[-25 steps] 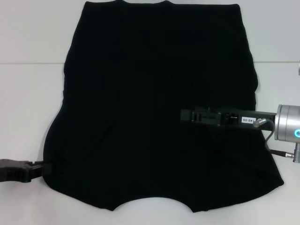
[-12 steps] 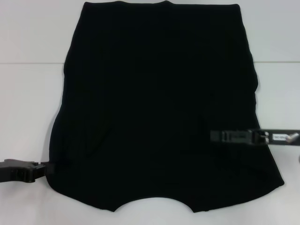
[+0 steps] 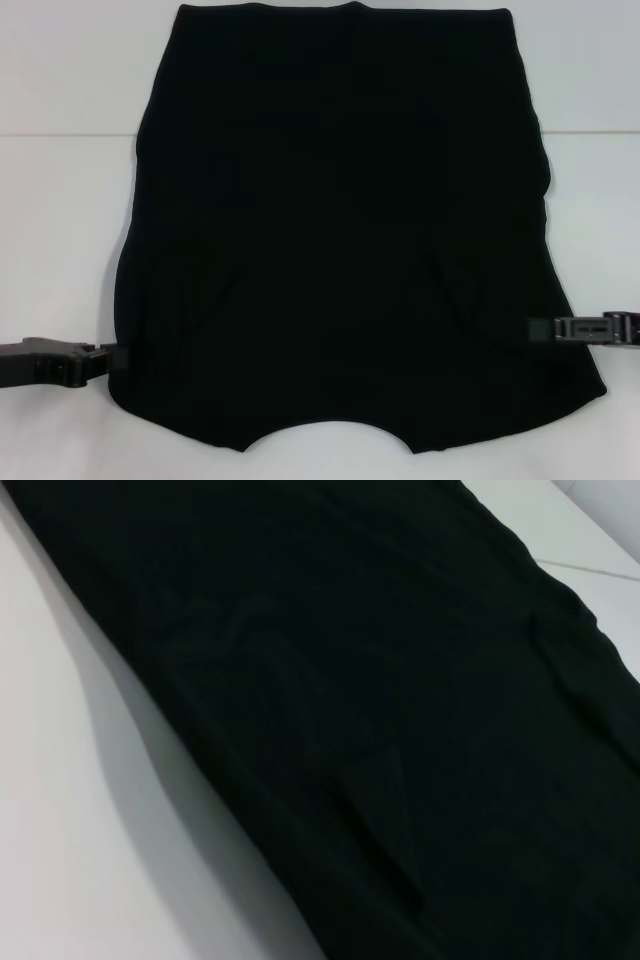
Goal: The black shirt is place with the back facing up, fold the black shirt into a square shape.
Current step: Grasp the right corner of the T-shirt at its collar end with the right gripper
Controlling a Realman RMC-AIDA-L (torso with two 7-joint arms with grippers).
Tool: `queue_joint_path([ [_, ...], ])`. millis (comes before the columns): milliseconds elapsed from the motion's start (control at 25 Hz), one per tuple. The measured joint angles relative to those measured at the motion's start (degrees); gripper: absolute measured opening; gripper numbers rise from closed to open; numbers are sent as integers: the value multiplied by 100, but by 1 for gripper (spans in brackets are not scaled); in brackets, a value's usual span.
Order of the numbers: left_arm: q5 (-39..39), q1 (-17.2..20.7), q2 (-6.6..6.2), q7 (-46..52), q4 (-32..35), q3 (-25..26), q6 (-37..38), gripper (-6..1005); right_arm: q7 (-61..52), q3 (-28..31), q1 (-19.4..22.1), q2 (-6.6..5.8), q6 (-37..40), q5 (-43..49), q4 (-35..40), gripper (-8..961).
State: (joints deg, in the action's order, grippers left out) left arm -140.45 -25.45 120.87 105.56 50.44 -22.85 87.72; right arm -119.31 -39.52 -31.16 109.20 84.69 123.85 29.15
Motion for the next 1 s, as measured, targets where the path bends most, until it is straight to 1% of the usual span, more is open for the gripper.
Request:
queue_joint_path([
  [280, 0, -11, -3, 0, -16, -34, 13, 75, -356, 73, 197, -125, 14, 194, 177, 898],
  [560, 0, -15, -3, 0, -17, -35, 15, 75, -413, 121, 280, -184, 46, 390, 203, 897],
  [840, 0, -49, -3, 0, -17, -28, 1, 74, -411, 160, 315, -193, 144, 601, 205, 896],
  [1000, 0, -62, -3, 0, -17, -25, -6, 74, -417, 161, 290, -158, 244, 641, 206, 896],
])
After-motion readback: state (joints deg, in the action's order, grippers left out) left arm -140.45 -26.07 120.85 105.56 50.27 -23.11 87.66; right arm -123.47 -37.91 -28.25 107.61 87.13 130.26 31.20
